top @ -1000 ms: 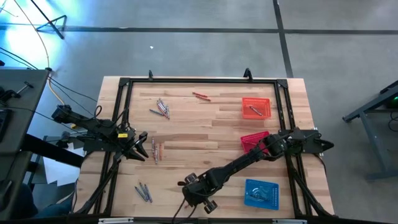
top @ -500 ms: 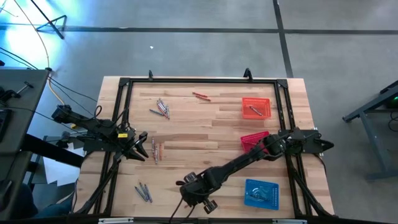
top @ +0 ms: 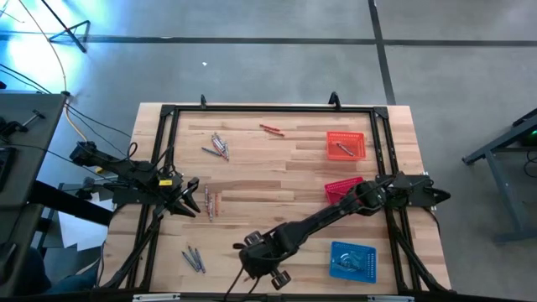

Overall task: Sort crayons
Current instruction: Put the orange crayon into the red bin

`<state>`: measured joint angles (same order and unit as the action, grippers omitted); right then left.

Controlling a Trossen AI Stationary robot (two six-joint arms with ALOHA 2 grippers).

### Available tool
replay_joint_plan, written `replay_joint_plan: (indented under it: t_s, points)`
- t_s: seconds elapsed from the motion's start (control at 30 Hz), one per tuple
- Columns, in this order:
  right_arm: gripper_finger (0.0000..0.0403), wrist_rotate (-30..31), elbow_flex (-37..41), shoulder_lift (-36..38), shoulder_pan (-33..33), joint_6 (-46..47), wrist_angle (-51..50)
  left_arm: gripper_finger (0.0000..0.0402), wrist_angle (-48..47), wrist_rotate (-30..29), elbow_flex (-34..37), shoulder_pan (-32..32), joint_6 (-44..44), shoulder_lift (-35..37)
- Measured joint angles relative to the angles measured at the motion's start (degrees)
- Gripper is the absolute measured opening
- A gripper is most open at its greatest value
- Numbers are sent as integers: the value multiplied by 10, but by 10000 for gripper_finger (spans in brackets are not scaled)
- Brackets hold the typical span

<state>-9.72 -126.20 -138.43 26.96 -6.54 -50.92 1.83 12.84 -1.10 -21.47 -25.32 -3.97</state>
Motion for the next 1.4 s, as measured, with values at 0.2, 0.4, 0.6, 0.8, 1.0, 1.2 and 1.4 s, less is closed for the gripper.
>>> replay_joint_plan:
  t_s: [0.2,0.4,0.6,0.8,1.0,1.2,1.4]
  points:
    - [1,-2,-27,2,0,-13,11,86,0,0,0,0,0,0]
    - [0,-2,-29,2,1,-14,10,86,0,0,0,0,0,0]
    - [0,-2,-29,2,2,-25,9,86,0,0,0,0,0,0]
    - [0,1,-23,13,6,-47,9,86,0,0,0,0,0,0]
    - [0,27,-23,41,7,-65,-15,86,0,0,0,0,0,0]
    - [0,43,-20,53,-9,-64,-49,86,0,0,0,0,0,0]
    - [0,43,73,86,-29,-60,84,86,0,0,0,0,0,0]
